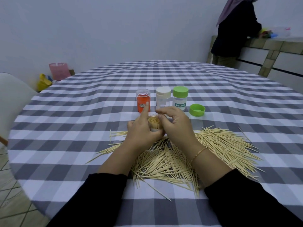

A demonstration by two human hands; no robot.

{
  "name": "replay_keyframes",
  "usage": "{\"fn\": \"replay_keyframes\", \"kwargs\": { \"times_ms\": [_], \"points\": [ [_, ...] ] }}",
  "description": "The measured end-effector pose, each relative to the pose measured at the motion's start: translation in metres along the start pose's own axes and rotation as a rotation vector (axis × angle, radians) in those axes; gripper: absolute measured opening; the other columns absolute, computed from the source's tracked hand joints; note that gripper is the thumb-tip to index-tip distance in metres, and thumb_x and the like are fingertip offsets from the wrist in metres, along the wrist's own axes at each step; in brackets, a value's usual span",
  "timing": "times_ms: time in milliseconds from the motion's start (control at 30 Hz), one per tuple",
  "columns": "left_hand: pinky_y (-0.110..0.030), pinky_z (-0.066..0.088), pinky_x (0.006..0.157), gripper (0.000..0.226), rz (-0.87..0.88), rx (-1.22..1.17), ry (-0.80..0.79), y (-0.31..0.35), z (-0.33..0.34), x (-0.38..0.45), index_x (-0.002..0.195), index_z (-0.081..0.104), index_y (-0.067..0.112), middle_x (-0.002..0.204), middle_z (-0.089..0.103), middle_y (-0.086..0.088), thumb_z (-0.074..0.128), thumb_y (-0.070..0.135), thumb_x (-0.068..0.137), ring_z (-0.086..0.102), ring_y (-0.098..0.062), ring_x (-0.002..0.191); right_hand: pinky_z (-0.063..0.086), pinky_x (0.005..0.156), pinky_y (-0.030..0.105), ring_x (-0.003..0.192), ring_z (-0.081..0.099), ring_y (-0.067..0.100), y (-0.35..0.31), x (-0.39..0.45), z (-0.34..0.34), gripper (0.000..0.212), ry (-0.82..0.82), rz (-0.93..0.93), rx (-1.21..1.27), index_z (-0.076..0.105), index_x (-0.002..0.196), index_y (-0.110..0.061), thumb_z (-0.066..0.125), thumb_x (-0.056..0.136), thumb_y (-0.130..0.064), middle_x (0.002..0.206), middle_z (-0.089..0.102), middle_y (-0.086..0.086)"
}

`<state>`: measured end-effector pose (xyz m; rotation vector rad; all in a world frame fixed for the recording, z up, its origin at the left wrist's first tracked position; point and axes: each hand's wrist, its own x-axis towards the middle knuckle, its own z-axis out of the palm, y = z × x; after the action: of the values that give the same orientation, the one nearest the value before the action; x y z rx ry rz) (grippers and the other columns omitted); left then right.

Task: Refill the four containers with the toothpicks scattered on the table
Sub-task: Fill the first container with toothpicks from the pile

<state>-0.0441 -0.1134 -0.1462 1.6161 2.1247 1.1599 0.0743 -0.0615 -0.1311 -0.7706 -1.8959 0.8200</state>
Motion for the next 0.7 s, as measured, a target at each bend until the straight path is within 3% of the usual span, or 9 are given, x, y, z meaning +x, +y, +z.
{"fn": "replay_keyframes", "kwargs": {
  "times_ms": [67,167,300,400,467,567,633,700],
  "points": [
    [-0.028,0.016,0.092,0.104,-0.001,-0.002,0.003,0.000,0.000,0.000,0.155,0.002,0.029,0.092,0.067,0.010,0.053,0.056,0.068,0.054,-0.008,0.106,0.046,0.098,0.030,0.111,0.052,0.010,0.005,0.000,0.000,0.024,0.009,-0.016,-0.092,0.070,0.112,-0.017,0.058,0.092,-0.014,0.108,0.055,-0.008],
    [-0.030,0.017,0.093,0.102,0.002,0.004,0.003,-0.001,0.001,0.000,0.155,0.002,0.029,0.091,0.067,0.011,0.060,0.053,0.076,0.055,-0.010,0.107,0.036,0.107,0.043,0.125,0.046,0.013,0.002,0.000,-0.005,0.037,-0.041,-0.127,-0.167,0.057,0.131,-0.018,0.049,0.096,-0.024,0.129,0.057,-0.004],
    [-0.029,0.014,0.093,0.101,0.016,0.011,-0.014,0.005,-0.001,-0.003,0.155,0.000,0.028,0.129,0.060,0.009,0.047,0.053,0.069,0.047,-0.013,0.127,0.014,0.116,0.037,0.141,0.026,0.008,-0.004,-0.001,-0.008,0.048,-0.281,-0.177,-0.375,0.040,0.143,-0.021,0.033,0.099,-0.038,0.147,0.042,-0.005],
    [-0.027,0.012,0.093,0.100,0.024,-0.007,-0.030,0.008,-0.003,-0.005,0.155,0.000,0.025,0.142,0.051,0.010,0.045,0.050,0.070,0.041,-0.013,0.134,0.006,0.115,0.031,0.142,0.019,0.003,-0.003,0.000,-0.009,0.044,-0.405,-0.152,-0.477,0.040,0.143,-0.023,0.030,0.102,-0.037,0.149,0.037,-0.010],
    [-0.027,0.011,0.093,0.101,0.018,-0.012,-0.024,0.007,-0.003,-0.005,0.155,-0.001,0.026,0.142,0.052,0.008,0.054,0.052,0.075,0.041,-0.014,0.134,0.012,0.116,0.030,0.138,0.026,0.003,-0.006,0.000,-0.012,0.040,-0.373,-0.121,-0.317,0.048,0.138,-0.020,0.036,0.102,-0.032,0.145,0.044,-0.007],
    [-0.028,0.011,0.094,0.103,-0.005,-0.022,-0.003,0.005,-0.003,-0.004,0.155,0.001,0.028,0.129,0.060,0.006,0.067,0.053,0.080,0.045,-0.015,0.128,0.034,0.110,0.030,0.126,0.045,0.008,-0.015,0.002,-0.023,0.033,-0.267,-0.032,-0.154,0.059,0.129,-0.017,0.049,0.098,-0.025,0.134,0.056,-0.003],
    [-0.027,0.013,0.093,0.103,0.002,-0.007,0.010,0.007,-0.003,-0.006,0.155,0.002,0.028,0.121,0.062,0.004,0.069,0.050,0.081,0.045,-0.015,0.124,0.045,0.099,0.033,0.110,0.057,0.011,-0.020,0.008,-0.037,0.030,-0.237,0.073,-0.272,0.062,0.124,-0.020,0.050,0.097,-0.022,0.127,0.061,-0.004],
    [-0.029,0.017,0.098,0.101,-0.006,-0.006,0.001,0.012,-0.005,-0.008,0.155,0.002,0.028,0.126,0.059,0.001,0.070,0.046,0.082,0.041,-0.019,0.124,0.050,0.090,0.038,0.096,0.061,0.018,-0.016,0.016,-0.056,0.028,-0.295,0.191,-0.550,0.066,0.118,-0.022,0.049,0.097,-0.020,0.119,0.065,-0.001]
  ]
}}
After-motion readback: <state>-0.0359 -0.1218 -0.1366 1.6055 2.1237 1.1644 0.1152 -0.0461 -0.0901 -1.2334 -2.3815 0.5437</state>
